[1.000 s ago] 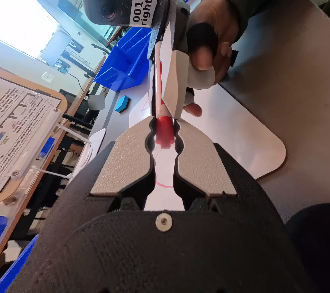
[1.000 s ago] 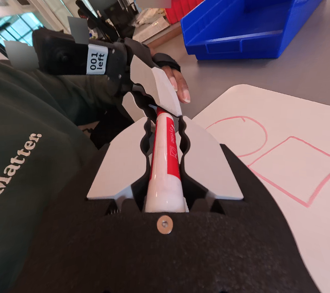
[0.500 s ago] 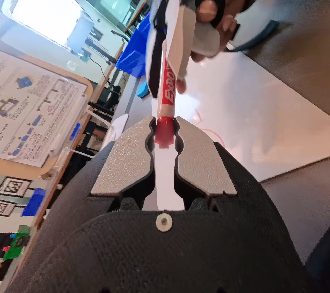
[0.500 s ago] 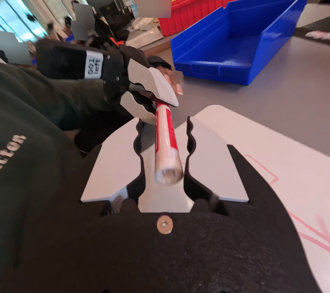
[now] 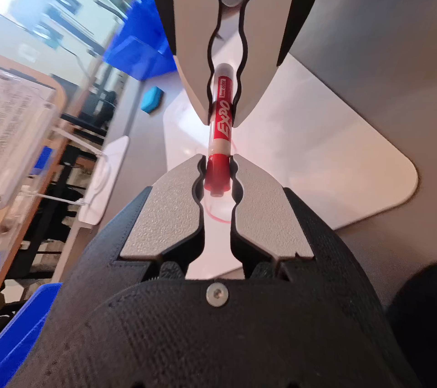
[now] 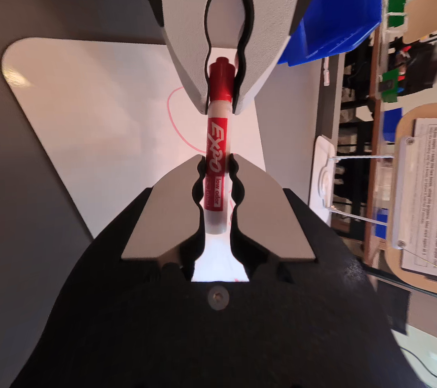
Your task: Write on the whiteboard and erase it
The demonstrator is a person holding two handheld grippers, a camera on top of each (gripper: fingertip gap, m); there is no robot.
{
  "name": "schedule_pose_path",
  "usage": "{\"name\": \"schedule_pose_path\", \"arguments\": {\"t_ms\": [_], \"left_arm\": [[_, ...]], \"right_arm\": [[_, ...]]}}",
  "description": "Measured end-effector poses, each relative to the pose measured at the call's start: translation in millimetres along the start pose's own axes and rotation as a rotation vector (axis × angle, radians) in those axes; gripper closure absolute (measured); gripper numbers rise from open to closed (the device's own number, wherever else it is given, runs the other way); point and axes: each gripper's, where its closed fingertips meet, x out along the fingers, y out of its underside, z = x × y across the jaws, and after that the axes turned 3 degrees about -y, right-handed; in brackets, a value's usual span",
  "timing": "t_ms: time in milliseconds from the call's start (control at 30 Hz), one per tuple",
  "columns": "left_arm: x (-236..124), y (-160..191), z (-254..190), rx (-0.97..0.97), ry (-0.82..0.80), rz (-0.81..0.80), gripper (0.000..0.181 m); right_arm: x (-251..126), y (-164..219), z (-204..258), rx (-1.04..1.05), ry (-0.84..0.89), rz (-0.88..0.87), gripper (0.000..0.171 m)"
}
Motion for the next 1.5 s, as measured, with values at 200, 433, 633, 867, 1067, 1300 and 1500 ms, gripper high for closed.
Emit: {"name": "schedule_pose_path", "arguments": {"t_ms": [200, 433, 633, 867, 1067, 1300, 1500], "left_arm": [[-18, -9, 47, -0.230, -0.181, -0.162, 0.145], [-22, 11, 62, -0.355, -0.208, -0.162, 0.181], [-21, 22, 65, -0.332, -0.247, -0.119, 0.181], [-17, 34, 65, -0.355, -0.241, -0.091, 0.181], [-13, 37, 61, -0.368, -0.224, -0.085, 0.181], [-17, 40, 68, -0.383, -0.257, -0.077, 0.181], [-19, 54, 77, -0.443, -0.298, -0.027, 0.181]], "right_arm": [[-73, 44, -105, 0.296, 0.215, -0.069, 0.152], [-167, 278, -258, 1.069, 0.468, 0.236, 0.152], [-101, 416, -200, 1.487, 0.351, 0.538, 0.152], [-56, 461, -135, 1.654, 0.230, 0.695, 0.152], [-72, 431, -193, 1.512, 0.359, 0.457, 0.126], [-123, 295, -239, 1.072, 0.482, -0.001, 0.123], [-142, 245, -164, 0.779, 0.514, 0.080, 0.116]]}}
